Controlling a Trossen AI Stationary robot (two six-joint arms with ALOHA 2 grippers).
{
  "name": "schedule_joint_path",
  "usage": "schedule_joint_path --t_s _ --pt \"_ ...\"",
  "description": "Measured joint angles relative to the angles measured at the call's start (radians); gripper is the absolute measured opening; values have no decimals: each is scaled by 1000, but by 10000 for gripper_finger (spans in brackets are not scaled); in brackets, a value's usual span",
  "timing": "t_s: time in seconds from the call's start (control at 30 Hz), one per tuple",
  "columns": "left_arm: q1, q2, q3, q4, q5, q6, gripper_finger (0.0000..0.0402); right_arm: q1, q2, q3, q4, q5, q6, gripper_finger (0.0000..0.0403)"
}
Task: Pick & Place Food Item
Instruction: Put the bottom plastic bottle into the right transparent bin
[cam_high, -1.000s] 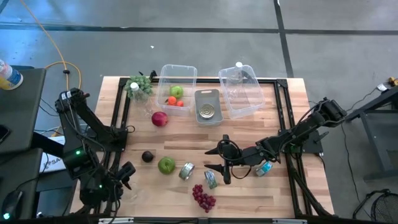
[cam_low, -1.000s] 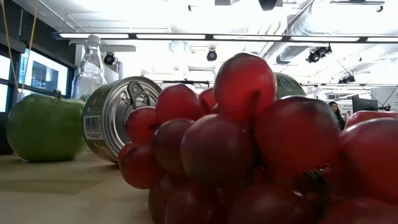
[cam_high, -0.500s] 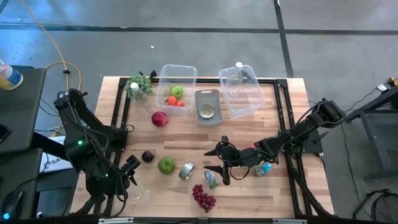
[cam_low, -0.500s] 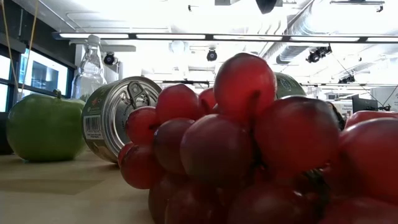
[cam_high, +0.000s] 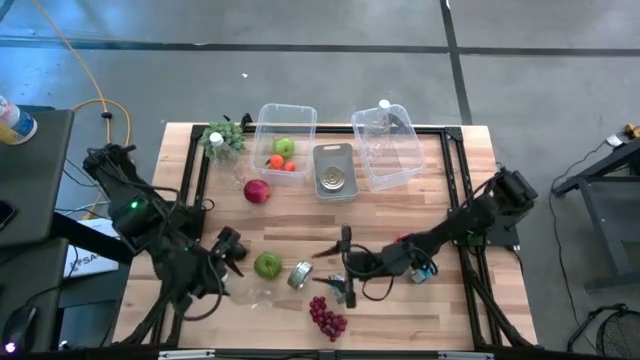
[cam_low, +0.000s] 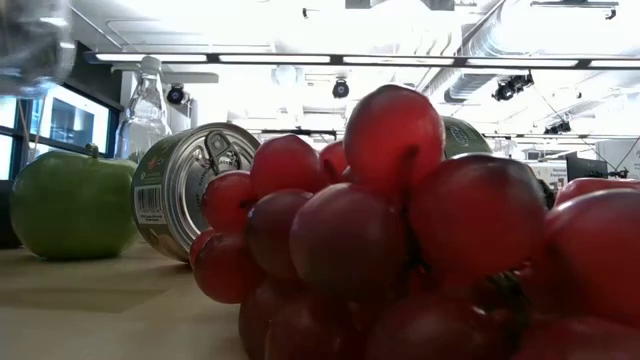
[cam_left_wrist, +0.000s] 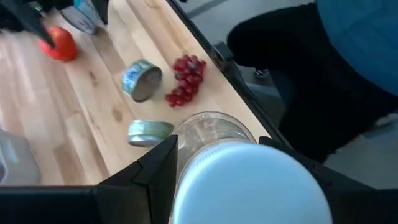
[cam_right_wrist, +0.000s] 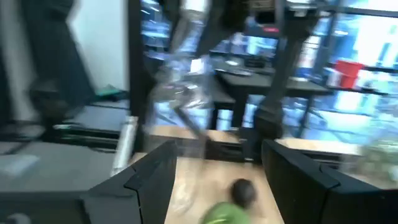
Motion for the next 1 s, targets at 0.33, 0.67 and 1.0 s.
schedule_joint_path --t_s 0.33,0.67,1.0 --pt "76 7 0 47 4 70 194 -5 98 365 -506 138 188 241" --pt "89 23 0 52 -3 125 194 -11 162 464 -516 99 41 301" --pt "88 23 0 51 -3 126 194 2 162 463 -516 -42 -42 309"
